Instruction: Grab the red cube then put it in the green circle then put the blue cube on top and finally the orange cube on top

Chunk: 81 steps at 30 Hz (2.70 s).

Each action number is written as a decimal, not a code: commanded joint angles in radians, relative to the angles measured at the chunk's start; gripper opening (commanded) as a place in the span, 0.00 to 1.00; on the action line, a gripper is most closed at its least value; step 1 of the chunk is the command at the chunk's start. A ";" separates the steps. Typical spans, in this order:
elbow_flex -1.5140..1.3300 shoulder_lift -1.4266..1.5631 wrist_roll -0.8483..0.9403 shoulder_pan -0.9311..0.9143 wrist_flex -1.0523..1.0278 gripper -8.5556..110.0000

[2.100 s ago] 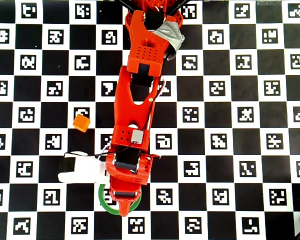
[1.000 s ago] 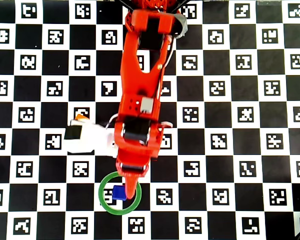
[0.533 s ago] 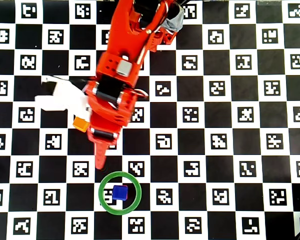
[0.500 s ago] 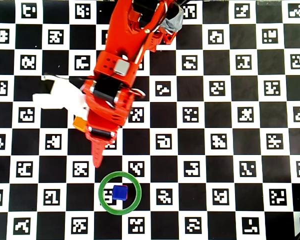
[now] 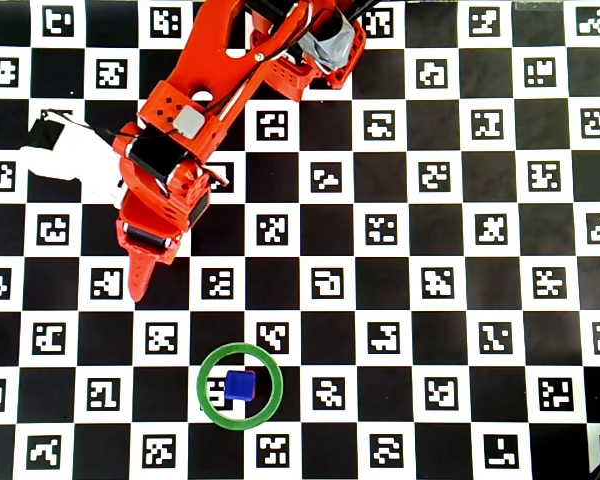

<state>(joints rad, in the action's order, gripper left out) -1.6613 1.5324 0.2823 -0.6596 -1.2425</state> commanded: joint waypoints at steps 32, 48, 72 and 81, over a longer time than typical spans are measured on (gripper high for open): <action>-0.140 -0.133 0.034 -0.034 0.250 0.50; -0.129 -0.146 0.032 -0.035 0.250 0.37; -0.141 -0.133 0.044 -0.029 0.249 0.16; -0.071 -0.063 0.025 0.008 0.149 0.16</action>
<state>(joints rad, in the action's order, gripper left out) -1.8086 1.3760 0.3145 -0.6719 -1.0630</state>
